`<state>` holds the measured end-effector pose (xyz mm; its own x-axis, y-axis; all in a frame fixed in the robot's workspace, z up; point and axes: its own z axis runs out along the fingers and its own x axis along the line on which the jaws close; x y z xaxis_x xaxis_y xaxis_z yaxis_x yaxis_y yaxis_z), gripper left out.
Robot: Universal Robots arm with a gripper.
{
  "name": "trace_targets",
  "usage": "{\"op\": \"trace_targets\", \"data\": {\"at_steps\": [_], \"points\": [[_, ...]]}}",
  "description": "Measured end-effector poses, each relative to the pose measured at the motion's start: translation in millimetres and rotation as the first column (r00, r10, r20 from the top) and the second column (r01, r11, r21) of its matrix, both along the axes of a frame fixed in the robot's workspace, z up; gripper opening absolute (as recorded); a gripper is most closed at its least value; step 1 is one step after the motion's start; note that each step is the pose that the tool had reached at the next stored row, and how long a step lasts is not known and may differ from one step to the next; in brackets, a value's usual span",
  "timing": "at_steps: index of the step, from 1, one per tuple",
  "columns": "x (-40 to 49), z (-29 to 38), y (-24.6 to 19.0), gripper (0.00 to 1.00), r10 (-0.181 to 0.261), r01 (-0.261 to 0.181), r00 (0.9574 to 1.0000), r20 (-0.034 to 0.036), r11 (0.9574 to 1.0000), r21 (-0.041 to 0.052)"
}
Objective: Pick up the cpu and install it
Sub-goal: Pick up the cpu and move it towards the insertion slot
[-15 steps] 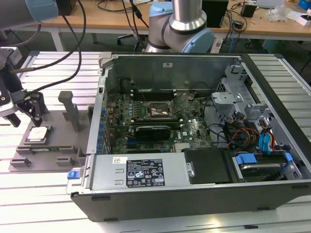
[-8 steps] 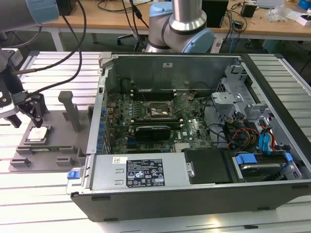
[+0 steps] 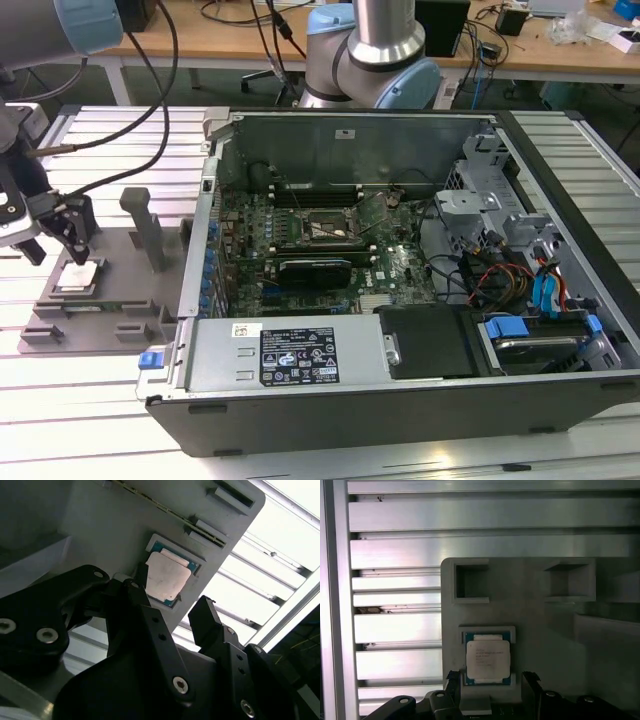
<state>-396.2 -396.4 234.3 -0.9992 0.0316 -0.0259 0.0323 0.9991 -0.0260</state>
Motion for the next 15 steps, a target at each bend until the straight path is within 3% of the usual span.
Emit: {"op": "trace_targets", "data": {"at_steps": [15], "points": [[0.1,-9.4,0.0,0.6,0.0,0.0,1.0,0.0001,1.0,0.0]]}}
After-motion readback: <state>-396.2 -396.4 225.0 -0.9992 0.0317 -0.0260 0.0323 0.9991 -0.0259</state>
